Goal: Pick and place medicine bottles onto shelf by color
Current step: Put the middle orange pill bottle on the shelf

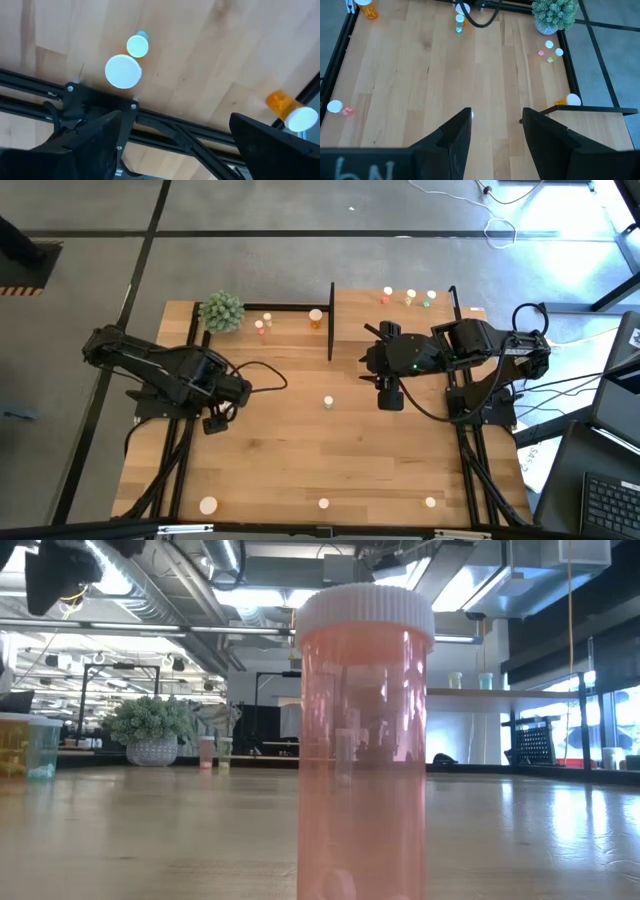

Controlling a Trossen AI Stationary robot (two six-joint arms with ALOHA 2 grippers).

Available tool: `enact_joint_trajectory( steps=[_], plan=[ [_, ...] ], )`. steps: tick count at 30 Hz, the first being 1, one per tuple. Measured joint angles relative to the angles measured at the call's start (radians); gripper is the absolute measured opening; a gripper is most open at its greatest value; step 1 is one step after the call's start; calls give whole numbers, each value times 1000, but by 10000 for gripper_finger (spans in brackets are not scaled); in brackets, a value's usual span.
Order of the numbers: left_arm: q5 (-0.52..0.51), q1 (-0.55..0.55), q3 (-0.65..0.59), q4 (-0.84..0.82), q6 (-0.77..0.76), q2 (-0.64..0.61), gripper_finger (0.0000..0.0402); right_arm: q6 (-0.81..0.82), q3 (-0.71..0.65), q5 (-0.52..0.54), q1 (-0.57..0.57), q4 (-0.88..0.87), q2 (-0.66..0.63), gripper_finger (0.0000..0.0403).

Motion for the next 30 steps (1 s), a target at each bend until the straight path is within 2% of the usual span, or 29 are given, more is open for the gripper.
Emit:
enact_joint_trajectory(
  steps=[20, 30],
  plan=[
    [28, 235, -289, 149, 135, -8, 366, 0, 0, 0, 0, 0, 0, 179],
    [-63, 244, -360, 172, 189, -8, 366, 0, 0, 0, 0, 0, 0, 179]
  ],
)
